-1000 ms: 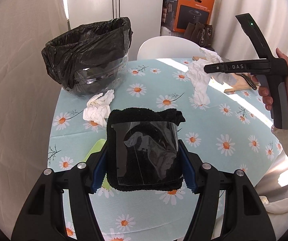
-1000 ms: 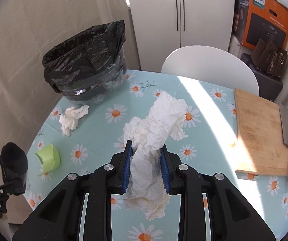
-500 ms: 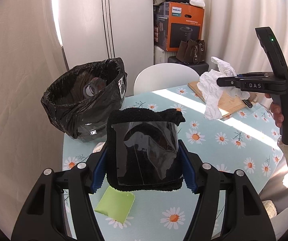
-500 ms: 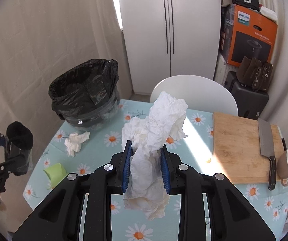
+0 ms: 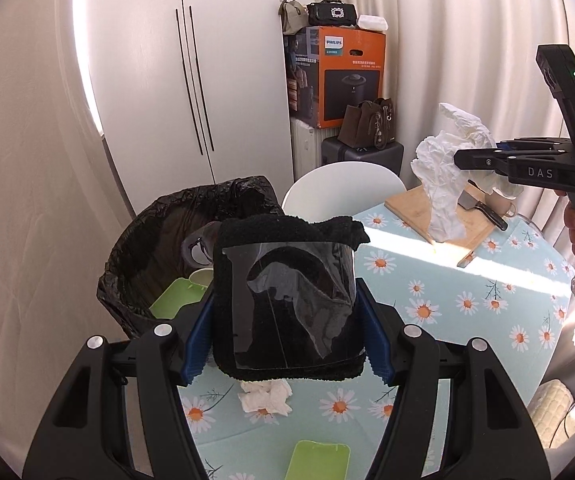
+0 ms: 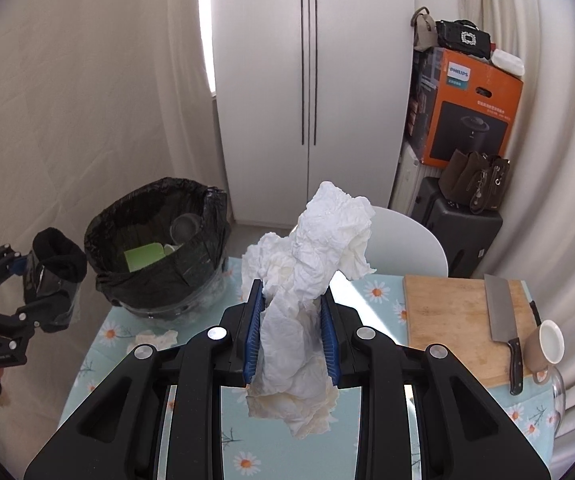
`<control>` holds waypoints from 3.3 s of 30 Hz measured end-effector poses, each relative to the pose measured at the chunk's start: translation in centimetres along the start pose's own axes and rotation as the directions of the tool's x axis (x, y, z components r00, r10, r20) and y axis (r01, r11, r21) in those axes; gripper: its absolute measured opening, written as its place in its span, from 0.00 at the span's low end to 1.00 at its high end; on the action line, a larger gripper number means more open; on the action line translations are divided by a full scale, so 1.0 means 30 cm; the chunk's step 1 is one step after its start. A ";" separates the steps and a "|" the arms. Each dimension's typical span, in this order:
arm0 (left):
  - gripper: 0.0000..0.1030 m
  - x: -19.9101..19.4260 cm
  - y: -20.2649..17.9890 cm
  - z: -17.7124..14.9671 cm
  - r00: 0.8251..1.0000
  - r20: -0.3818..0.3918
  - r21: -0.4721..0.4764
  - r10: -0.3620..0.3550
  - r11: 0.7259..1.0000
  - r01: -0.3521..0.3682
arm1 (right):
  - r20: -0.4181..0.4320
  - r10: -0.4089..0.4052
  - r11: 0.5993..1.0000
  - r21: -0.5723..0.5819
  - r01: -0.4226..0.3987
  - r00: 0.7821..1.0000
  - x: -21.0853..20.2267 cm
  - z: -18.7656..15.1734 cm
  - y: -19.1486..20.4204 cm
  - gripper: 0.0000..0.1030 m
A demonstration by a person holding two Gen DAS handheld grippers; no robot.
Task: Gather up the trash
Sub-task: 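Lift the black box and tissue and carry both over the bin, then open both tools above the bin, dropping the box and tissue in, then move both tools back to the table toward the green piece and last tissue, then grasp the green box piece with the right tool while the left tool grasps the white tissue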
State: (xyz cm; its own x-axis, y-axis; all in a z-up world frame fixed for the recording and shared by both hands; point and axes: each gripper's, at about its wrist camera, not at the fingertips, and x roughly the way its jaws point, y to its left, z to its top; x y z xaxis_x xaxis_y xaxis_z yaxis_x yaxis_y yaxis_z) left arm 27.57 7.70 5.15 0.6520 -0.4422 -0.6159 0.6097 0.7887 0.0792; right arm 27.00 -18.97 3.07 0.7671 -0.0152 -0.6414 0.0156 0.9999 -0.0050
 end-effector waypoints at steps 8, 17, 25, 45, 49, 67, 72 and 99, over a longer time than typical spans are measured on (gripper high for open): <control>0.62 0.059 0.210 0.046 0.997 0.044 0.016 -0.062 0.998 0.061 | 0.024 -0.077 0.997 -0.004 0.077 0.997 0.044 0.107 0.195 0.24; 0.62 0.175 0.350 0.021 0.993 0.031 0.033 -0.115 0.993 0.114 | 0.034 -0.062 0.998 0.000 0.062 0.998 0.145 0.169 0.382 0.24; 0.62 0.286 0.445 0.020 0.987 -0.036 0.002 -0.155 0.988 0.155 | -0.036 0.013 1.000 -0.024 -0.014 0.999 0.322 0.221 0.477 0.24; 0.64 0.541 0.540 -0.007 0.976 -0.192 -0.023 -0.101 0.995 0.099 | -0.197 0.259 0.963 -0.025 -0.269 0.946 0.780 0.213 0.503 0.31; 0.90 0.523 0.529 0.001 0.980 -0.158 -0.023 -0.119 0.993 0.117 | -0.182 0.262 0.959 -0.060 -0.277 0.948 0.758 0.211 0.504 0.58; 0.94 0.253 0.566 -0.042 0.998 -0.007 -0.084 -0.070 0.994 0.069 | -0.101 0.046 0.996 -0.068 -0.053 0.994 0.467 0.137 0.440 0.87; 0.94 0.209 0.565 -0.107 0.996 -0.006 -0.092 -0.085 0.992 0.084 | -0.115 0.021 0.999 -0.042 -0.026 0.993 0.411 0.065 0.431 0.88; 0.94 0.180 0.487 -0.406 0.971 -0.165 -0.077 -0.175 0.983 0.164 | -0.434 0.136 0.958 0.288 -0.006 0.891 0.363 -0.668 0.547 0.87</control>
State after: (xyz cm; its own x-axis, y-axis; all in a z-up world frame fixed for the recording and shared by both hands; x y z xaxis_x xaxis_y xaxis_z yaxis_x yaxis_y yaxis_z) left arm 34.51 22.03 -6.56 0.4517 -0.4969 -0.7410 0.6719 0.7359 -0.0839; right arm 22.75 -2.60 -19.36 0.4069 0.1251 -0.9048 0.1949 0.9559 0.2198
